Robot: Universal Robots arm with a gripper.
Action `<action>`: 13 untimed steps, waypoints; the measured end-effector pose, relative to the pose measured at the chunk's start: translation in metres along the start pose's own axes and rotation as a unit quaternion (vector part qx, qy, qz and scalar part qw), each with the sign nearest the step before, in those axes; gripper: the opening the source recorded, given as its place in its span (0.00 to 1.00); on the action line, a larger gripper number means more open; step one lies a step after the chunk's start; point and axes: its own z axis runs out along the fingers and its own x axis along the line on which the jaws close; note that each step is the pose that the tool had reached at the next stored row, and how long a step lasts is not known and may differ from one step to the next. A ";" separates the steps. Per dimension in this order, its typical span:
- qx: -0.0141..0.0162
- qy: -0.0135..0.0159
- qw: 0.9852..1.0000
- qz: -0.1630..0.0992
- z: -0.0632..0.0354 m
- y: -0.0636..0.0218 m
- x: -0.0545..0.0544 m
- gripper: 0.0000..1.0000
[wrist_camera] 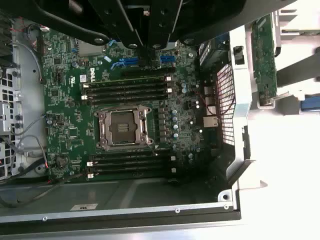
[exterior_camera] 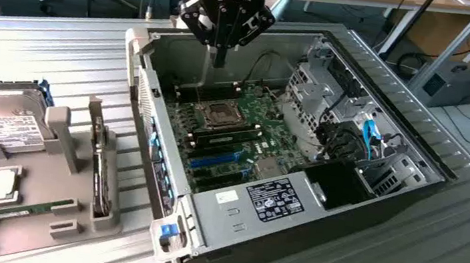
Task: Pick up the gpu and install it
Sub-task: 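Reach for the gpu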
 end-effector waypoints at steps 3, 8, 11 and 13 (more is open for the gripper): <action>0.000 0.000 1.000 0.000 0.0000 0.0000 0.001 0.11; 0.000 0.000 1.000 0.000 -0.0001 -0.0003 0.003 0.11; 0.000 0.000 1.000 0.000 -0.0001 -0.0003 0.004 0.11; 0.000 0.000 1.000 0.000 -0.0001 -0.0003 0.005 0.11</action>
